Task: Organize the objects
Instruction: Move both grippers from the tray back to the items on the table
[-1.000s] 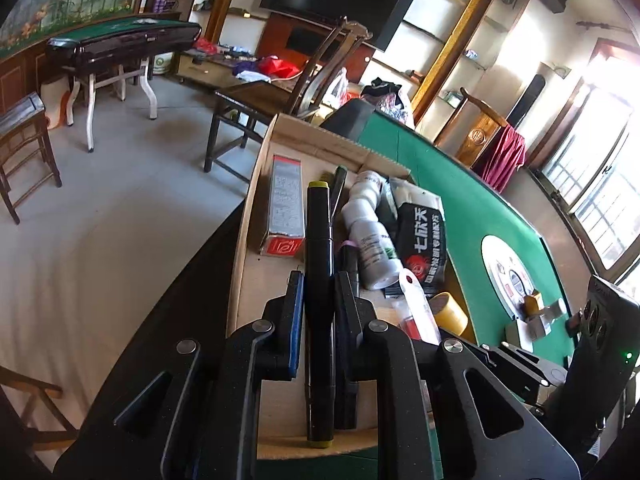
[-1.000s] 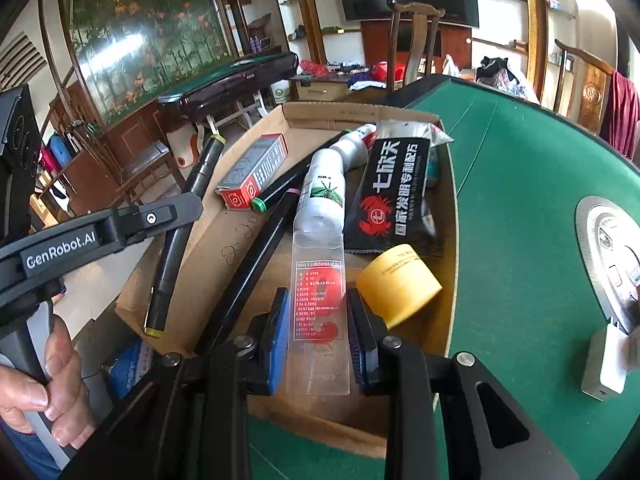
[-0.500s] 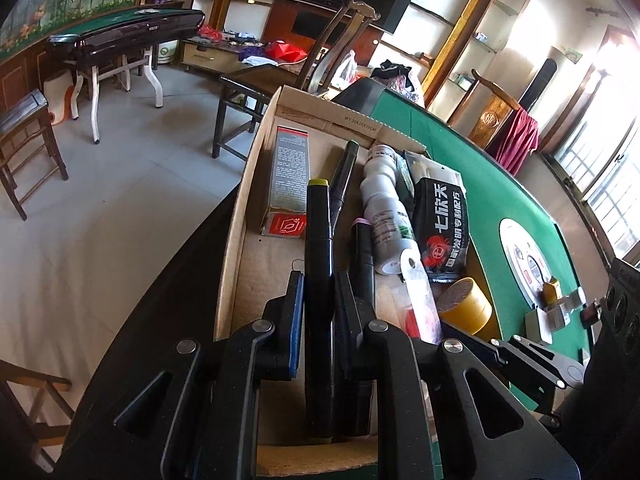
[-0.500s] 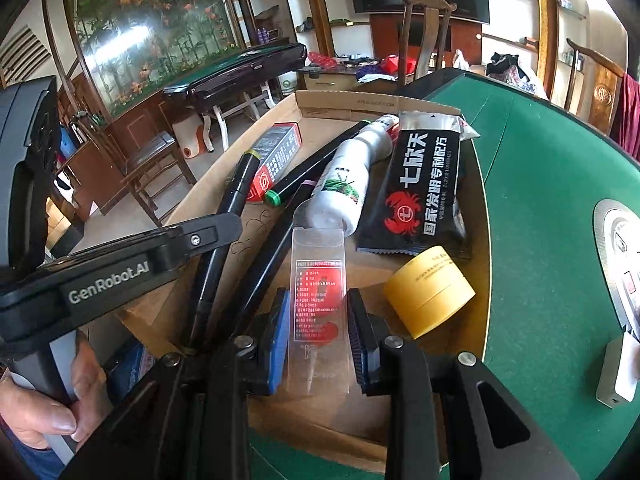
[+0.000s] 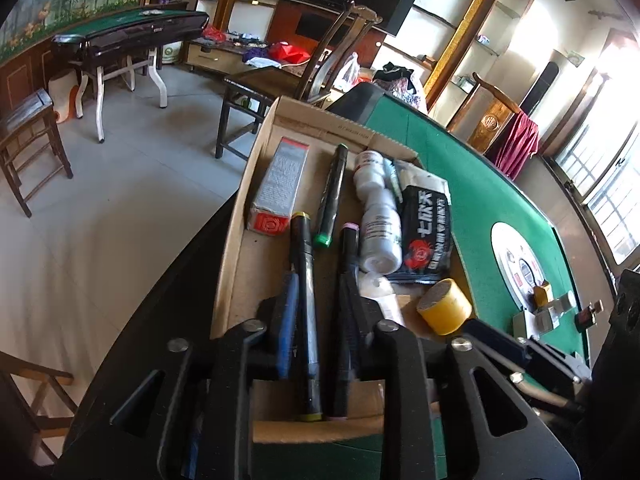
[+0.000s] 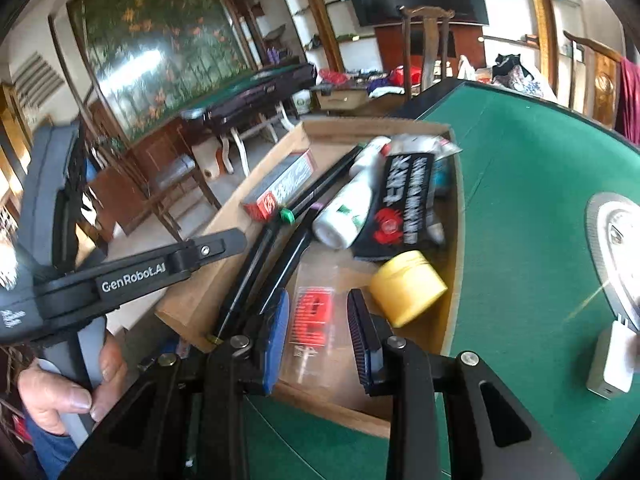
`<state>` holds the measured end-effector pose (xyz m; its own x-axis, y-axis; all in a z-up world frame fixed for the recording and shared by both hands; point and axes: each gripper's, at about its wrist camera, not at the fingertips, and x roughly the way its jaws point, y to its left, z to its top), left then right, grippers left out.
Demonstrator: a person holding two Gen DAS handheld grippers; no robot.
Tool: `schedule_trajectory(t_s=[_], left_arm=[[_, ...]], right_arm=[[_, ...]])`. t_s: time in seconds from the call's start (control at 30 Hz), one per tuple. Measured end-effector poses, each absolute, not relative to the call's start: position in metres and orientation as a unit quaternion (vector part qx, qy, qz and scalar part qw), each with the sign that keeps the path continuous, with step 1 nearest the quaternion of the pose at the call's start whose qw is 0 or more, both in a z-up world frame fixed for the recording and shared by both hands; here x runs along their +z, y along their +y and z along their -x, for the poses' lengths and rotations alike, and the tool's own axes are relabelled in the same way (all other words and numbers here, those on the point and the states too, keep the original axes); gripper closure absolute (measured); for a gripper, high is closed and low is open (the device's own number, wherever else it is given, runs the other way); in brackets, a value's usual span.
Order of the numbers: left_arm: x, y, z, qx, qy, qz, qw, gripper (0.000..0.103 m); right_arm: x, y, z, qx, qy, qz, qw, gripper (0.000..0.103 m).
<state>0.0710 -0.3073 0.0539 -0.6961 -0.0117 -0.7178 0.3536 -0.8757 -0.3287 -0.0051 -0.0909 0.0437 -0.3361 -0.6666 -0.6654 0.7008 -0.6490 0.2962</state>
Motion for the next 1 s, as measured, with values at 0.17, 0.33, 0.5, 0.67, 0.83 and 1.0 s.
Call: schedule_trajectory(t_s=[0.17,0.33,0.5,0.67,0.83,1.0], left_arm=[[0.066,-0.288,-0.069,-0.899,0.214,-0.372,0.092,0.071],[0.076,-0.249,-0.058,-0.904,0.184,-0.382,0.059,0.071],[0.078,-0.197,-0.044,-0.906,0.143,-0.399,0.010,0.071],[0.068,-0.135,-0.022,-0.896,0.112,-0.427,-0.051,0.071],[0.054,-0.085,0.008,-0.875,0.108,-0.462,-0.099,0.071],[0.053,-0.046,0.031,-0.868,0.087,-0.475,-0.121,0.071]], right_arm=[[0.055,-0.049,0.017,-0.831,-0.008,-0.386,0.400,0.069],[0.061,0.009,0.030,-0.846,-0.048,-0.378,0.373,0.066],[0.071,0.071,0.044,-0.866,-0.077,-0.361,0.338,0.065],[0.074,0.135,0.063,-0.884,-0.118,-0.352,0.284,0.061],[0.070,0.178,0.079,-0.886,-0.185,-0.357,0.231,0.061],[0.069,0.191,0.080,-0.884,-0.204,-0.355,0.224,0.061]])
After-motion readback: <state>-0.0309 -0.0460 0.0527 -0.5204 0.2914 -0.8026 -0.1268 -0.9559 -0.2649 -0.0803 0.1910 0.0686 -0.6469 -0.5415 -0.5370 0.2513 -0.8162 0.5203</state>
